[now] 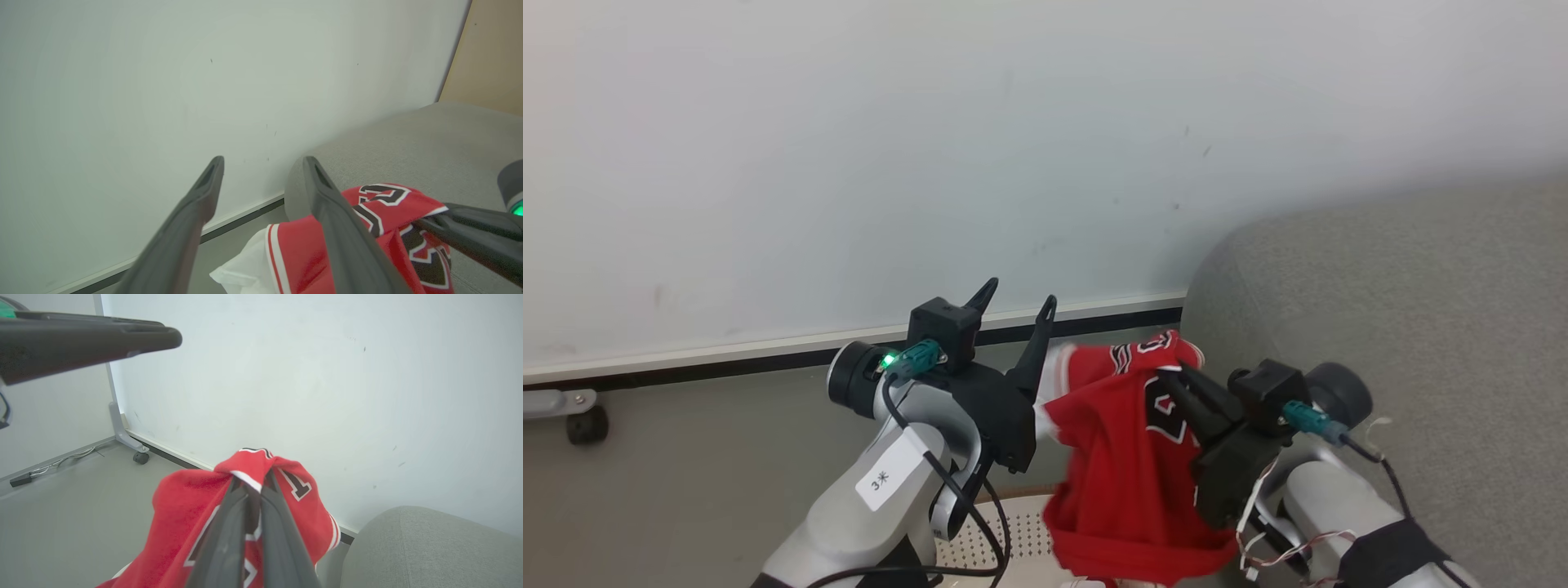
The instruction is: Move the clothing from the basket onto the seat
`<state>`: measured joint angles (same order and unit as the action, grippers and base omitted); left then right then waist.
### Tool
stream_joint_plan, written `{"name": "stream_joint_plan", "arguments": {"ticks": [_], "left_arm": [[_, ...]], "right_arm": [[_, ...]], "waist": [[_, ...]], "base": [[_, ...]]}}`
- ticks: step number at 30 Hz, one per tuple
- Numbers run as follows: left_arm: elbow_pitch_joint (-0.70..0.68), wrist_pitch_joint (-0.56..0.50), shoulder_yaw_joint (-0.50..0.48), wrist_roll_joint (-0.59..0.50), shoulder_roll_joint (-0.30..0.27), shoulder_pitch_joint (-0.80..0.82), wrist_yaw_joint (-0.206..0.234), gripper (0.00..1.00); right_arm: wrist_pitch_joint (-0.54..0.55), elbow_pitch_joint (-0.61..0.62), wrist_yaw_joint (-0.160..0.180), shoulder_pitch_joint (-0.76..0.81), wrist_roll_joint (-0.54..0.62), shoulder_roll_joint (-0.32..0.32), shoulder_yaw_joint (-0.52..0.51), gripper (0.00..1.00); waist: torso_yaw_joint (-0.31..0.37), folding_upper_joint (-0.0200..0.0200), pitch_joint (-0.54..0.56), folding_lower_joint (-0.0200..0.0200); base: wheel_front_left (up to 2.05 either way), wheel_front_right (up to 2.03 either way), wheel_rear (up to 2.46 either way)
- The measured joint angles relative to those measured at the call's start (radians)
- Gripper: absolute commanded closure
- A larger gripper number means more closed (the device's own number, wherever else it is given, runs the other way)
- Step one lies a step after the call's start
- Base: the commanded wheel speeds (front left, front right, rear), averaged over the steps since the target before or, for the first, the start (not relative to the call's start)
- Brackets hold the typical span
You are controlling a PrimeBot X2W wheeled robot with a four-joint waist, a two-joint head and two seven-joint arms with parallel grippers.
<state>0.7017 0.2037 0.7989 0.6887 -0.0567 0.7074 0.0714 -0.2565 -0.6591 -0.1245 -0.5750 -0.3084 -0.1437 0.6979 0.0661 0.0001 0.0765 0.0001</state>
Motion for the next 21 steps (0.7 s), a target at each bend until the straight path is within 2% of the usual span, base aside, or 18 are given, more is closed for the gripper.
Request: {"name": "stream_joint_plan", "arguments": {"ticks": [8, 13, 21], "left_arm": [[0.011, 0.023, -0.017, 0.004, -0.008, -0.063, 0.009, 0.0], [0.004, 0.029, -0.014, 0.004, -0.014, -0.114, 0.009, 0.0], [-0.04, 0.04, -0.001, -0.005, -0.013, -0.181, 0.009, 0.0]], "right_arm": [[0.0, 0.042, 0.0, -0.031, -0.001, -0.075, -0.025, 1.0], [0.0, 0.058, 0.0, -0.038, 0.001, -0.144, -0.028, 1.0], [0.0, 0.108, 0.0, -0.079, 0.006, -0.219, -0.072, 1.0]], "waist": [[0.047, 0.0, -0.009, 0.0], [0.083, 0.0, -0.014, 0.0], [0.168, 0.0, -0.02, 0.0]], "base": [[0.0, 0.0, 0.0], [0.0, 0.0, 0.0], [0.0, 0.0, 0.0]]}}
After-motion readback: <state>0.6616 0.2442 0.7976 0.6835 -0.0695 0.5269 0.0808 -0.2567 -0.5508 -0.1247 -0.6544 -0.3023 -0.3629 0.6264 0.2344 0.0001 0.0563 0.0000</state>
